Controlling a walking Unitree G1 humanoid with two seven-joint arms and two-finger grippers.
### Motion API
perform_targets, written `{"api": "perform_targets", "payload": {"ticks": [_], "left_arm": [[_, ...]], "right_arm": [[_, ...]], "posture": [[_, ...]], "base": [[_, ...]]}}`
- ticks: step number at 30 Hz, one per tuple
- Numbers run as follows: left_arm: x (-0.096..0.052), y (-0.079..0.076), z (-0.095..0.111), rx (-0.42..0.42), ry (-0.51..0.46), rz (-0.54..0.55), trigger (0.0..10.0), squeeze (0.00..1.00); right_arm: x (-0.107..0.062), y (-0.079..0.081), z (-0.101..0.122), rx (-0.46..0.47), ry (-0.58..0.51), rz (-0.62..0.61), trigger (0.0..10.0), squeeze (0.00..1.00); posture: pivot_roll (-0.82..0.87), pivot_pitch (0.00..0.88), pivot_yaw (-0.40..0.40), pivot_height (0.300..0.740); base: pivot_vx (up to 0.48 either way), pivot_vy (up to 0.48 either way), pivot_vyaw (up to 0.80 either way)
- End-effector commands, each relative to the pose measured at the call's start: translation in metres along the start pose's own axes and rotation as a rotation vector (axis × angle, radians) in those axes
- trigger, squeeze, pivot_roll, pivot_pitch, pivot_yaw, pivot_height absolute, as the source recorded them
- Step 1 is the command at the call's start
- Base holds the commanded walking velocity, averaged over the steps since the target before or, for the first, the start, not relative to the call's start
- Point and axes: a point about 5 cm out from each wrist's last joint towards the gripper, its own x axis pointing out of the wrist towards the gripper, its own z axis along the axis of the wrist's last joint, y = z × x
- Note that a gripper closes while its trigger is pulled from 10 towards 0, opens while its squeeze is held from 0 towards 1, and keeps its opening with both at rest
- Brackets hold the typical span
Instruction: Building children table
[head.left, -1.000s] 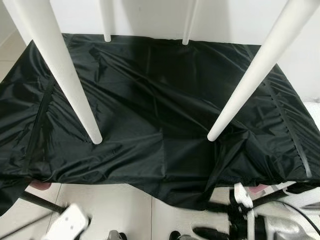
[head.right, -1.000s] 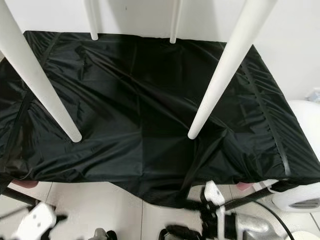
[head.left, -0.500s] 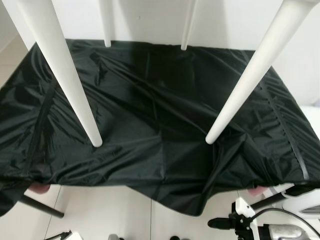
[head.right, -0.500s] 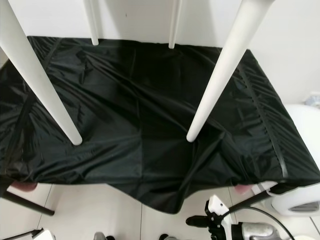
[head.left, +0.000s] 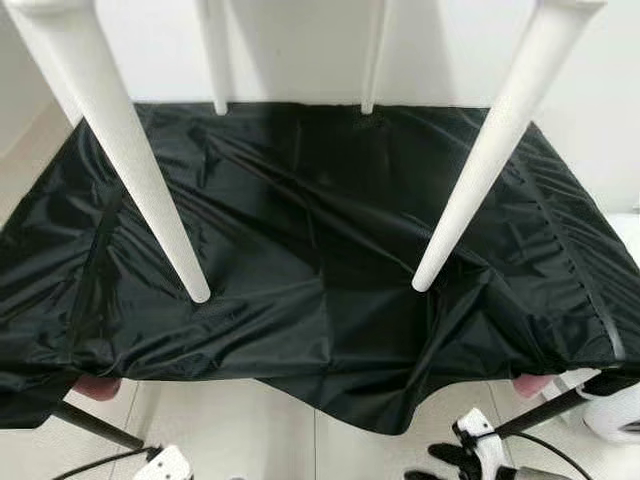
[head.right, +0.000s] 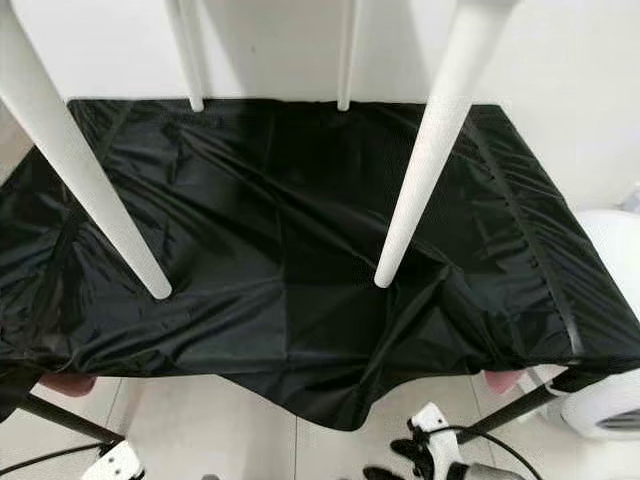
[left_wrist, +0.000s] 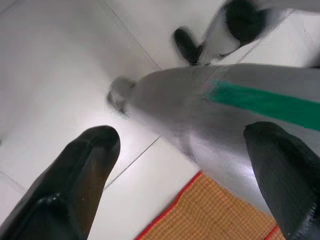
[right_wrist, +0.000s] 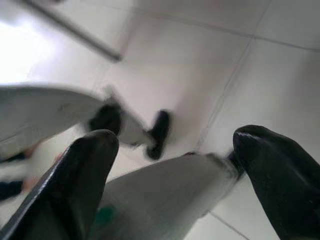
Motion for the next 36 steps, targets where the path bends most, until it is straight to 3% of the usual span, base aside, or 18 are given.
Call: {"api": "perform_targets", "payload": {"ticks": [1,5,8,12,13,17,21,23,31,36], "left_arm": [[0.011,-0.007,-0.035,-0.045,0.146,0.179,10.0,0.0],[0.03,-0.003,-0.035,-0.095,0.154,0.243,10.0,0.0],[0.033,-0.003,-0.034,-0.104,0.149,0.246,10.0,0.0],[0.044,0.001,-0.023,-0.156,0.1,0.338,10.0,0.0],[0.05,0.0,-0.022,-0.209,0.11,0.399,10.0,0.0],[0.051,0.0,-0.023,-0.224,0.113,0.42,10.0,0.0],[0.058,-0.003,-0.022,-0.331,0.072,0.501,10.0,0.0],[0.06,-0.004,-0.021,-0.343,0.069,0.517,10.0,0.0],[0.068,-0.007,-0.012,-0.365,0.056,0.562,10.0,0.0],[0.071,-0.008,-0.006,-0.311,0.056,0.58,10.0,0.0]], "right_arm": [[-0.003,-0.005,-0.012,0.029,0.022,-0.077,10.0,0.0],[0.006,-0.015,-0.013,0.108,-0.004,-0.283,10.0,0.0],[0.007,-0.016,-0.013,0.104,-0.005,-0.309,10.0,0.0],[0.011,-0.016,-0.02,0.125,0.032,-0.411,10.0,0.0],[0.014,-0.013,-0.027,0.151,0.063,-0.453,10.0,0.0],[0.016,-0.011,-0.029,0.157,0.075,-0.457,10.0,0.0],[0.022,-0.001,-0.043,0.195,0.123,-0.491,10.0,0.0],[0.023,0.003,-0.048,0.205,0.139,-0.501,10.0,0.0],[0.034,0.023,-0.063,0.22,0.2,-0.53,10.0,0.0],[0.037,0.029,-0.067,0.193,0.228,-0.535,10.0,0.0]], "posture": [[0.0,0.172,0.003,0.74],[-0.01,0.169,0.009,0.74],[-0.01,0.169,0.01,0.74],[-0.01,0.162,0.01,0.74],[-0.01,0.147,0.015,0.74],[-0.01,0.147,0.015,0.74],[-0.03,0.101,0.018,0.74],[-0.03,0.101,0.018,0.74],[-0.03,0.062,0.033,0.74],[-0.04,0.055,0.057,0.74]], "base": [[0.0,0.0,0.0],[0.0,0.0,0.0],[0.0,0.0,0.0],[0.0,0.0,0.0],[0.0,0.0,0.0],[0.0,0.0,0.0],[0.0,0.0,0.0],[0.0,0.0,0.0],[0.0,0.0,0.0],[0.0,0.0,0.0]]}}
